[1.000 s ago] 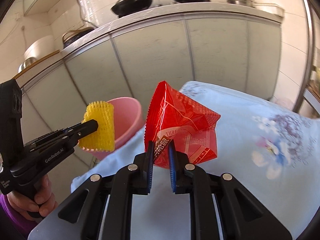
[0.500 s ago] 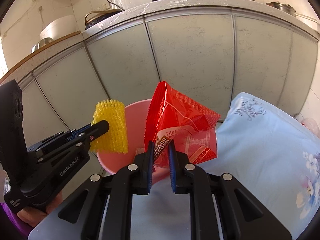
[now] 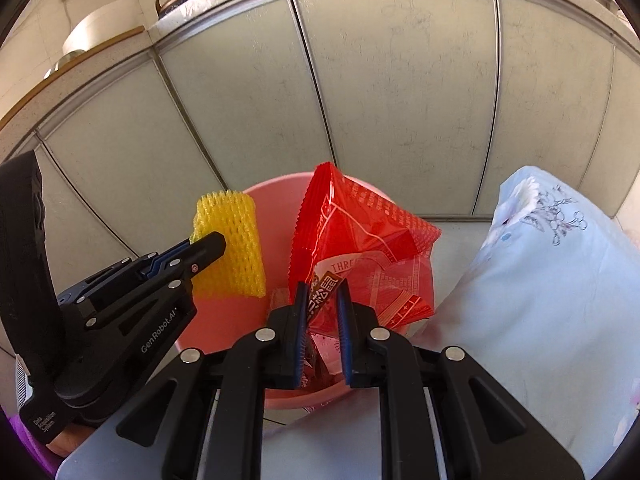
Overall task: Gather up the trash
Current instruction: 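Carry the yellow foam net and red snack bag with both tools over the pink bucket, then open both tools to drop the foam net and snack bag into the bucket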
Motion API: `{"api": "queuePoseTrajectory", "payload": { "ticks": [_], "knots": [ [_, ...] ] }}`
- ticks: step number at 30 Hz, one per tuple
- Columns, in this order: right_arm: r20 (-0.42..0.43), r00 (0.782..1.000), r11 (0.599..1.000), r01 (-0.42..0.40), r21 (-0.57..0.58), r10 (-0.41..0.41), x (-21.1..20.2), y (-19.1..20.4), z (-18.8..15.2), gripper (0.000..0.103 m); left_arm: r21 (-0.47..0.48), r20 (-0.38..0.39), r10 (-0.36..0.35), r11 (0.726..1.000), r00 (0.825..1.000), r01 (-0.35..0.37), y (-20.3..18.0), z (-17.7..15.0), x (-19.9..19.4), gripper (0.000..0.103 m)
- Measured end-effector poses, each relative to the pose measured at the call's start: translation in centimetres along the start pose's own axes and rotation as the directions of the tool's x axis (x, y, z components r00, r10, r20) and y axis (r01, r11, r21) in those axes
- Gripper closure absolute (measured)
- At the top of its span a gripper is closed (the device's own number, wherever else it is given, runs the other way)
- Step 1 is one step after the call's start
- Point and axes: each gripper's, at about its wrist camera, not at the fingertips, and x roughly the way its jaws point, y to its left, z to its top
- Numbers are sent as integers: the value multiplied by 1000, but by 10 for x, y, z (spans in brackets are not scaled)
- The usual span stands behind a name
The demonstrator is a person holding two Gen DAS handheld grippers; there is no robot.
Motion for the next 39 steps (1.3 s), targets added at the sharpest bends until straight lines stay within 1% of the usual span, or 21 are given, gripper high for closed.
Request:
{"api": "queuePoseTrajectory", "payload": {
  "ticks": [9, 16, 17, 18, 19, 21, 22, 23, 25, 26, 29, 39],
  "knots": [
    [-60, 998, 1000, 9, -21, -11, 25, 1, 7, 89, -8, -69, 5, 1000, 998, -6, 0, -2, 29, 95],
    [-94, 996, 999, -5, -53, 0, 38, 8, 11, 89, -3, -93, 10, 1000, 996, -10, -2, 1, 39, 94],
    [-100, 995, 999, -5, -51, -1, 40, 8, 11, 88, -2, -93, 10, 1000, 996, -11, -2, 1, 39, 93],
    [-107, 994, 999, -5, -49, 0, 43, 8, 12, 84, 1, -93, 11, 1000, 996, -11, -2, 1, 40, 92],
    [-110, 994, 999, -7, -46, 2, 45, 8, 12, 81, 4, -97, 10, 1000, 995, -10, -1, 2, 40, 91],
    [-105, 994, 999, -14, -42, 10, 46, 8, 11, 74, 8, -103, 2, 1000, 995, -2, -1, 2, 41, 86],
    [-101, 995, 999, -19, -42, 15, 47, 8, 11, 72, 11, -104, 8, 1000, 995, -6, -1, 2, 41, 77],
    [-100, 995, 999, -21, -44, 17, 47, 7, 10, 69, 13, -103, 12, 1000, 995, -10, -1, 2, 41, 71],
    [-97, 995, 999, -25, -45, 21, 48, 6, 9, 69, 14, -97, 19, 1000, 995, -18, -1, 2, 42, 63],
    [-94, 995, 999, -25, -45, 21, 48, 5, 9, 69, 13, -96, 16, 1000, 995, -15, -1, 2, 40, 62],
    [-86, 996, 999, -16, -40, 12, 45, 2, 8, 69, 10, -89, 17, 1000, 996, -16, 0, 2, 38, 60],
    [-56, 998, 999, -8, -41, 6, 32, 1, 1, 69, 14, -74, 9, 1000, 997, -8, 0, 5, 25, 59]
  ]
}}
